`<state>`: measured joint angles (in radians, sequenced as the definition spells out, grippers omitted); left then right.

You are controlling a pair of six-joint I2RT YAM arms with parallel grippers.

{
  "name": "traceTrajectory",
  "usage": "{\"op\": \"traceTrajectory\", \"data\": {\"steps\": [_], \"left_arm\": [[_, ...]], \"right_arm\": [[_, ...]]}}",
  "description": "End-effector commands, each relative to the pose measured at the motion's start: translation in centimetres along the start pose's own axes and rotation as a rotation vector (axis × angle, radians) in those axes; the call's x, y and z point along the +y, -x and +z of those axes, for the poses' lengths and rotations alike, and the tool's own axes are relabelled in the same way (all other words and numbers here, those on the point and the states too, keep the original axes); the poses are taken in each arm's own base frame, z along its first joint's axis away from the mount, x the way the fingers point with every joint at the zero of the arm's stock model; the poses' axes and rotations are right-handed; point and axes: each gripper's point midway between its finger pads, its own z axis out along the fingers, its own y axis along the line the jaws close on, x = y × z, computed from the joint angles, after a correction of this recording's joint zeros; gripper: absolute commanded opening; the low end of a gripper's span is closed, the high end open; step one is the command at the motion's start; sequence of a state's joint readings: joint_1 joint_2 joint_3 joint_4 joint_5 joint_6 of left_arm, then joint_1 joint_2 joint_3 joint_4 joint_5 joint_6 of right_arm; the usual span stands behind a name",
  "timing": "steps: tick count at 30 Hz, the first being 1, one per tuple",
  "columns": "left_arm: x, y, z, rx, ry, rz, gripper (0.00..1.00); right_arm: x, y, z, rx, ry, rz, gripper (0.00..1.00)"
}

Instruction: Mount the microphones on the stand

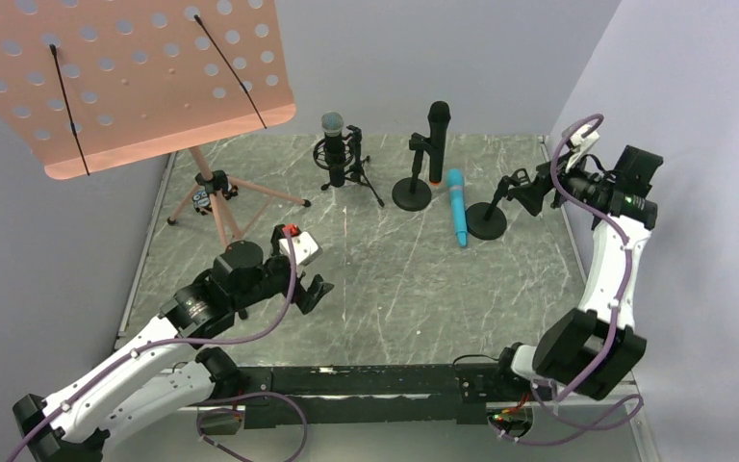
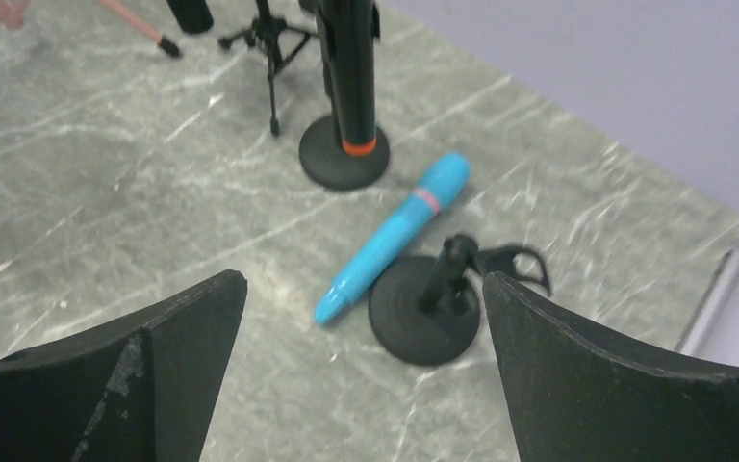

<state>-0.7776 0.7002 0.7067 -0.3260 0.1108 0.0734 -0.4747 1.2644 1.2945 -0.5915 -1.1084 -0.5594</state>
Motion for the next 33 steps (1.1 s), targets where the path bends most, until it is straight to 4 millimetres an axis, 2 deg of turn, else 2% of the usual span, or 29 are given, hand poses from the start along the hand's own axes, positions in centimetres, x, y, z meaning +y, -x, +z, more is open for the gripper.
{"op": "traceTrajectory", "data": {"steps": [1, 8, 12, 25, 29, 33], "left_arm": [[-0.4, -0.6, -0.5, 0.014, -0.041, 0.085, 0.99], [0.9, -2.5, -1.0, 0.072, 0.027, 0.114, 0.99], [0.8, -2.9, -0.8, 0.094, 0.023, 0.117, 0.99], [0.5, -4.4, -0.1, 0.187, -0.007, 0.100, 0.99], [0.5, -4.4, -0.2, 0.181, -0.004, 0.100, 0.99], [0.4, -4.4, -0.1, 0.182, -0.011, 0.100, 0.99]], "right_arm": [[-0.4, -4.1, -0.2, 0.092, 0.037, 0.013, 1.00], [-5.9, -4.6, 1.1, 0.075, -0.041, 0.177, 0.94], [-7.8, -5.3, 1.5, 0.097, -0.097, 0.259, 0.90], [-8.5, -6.7, 3.9, 0.111, 0.029, 0.241, 0.87], [-7.7, -7.2, 4.4, 0.127, 0.085, 0.256, 0.80], [-6.7, -7.9, 4.4, 0.132, 0.111, 0.245, 0.78]]}}
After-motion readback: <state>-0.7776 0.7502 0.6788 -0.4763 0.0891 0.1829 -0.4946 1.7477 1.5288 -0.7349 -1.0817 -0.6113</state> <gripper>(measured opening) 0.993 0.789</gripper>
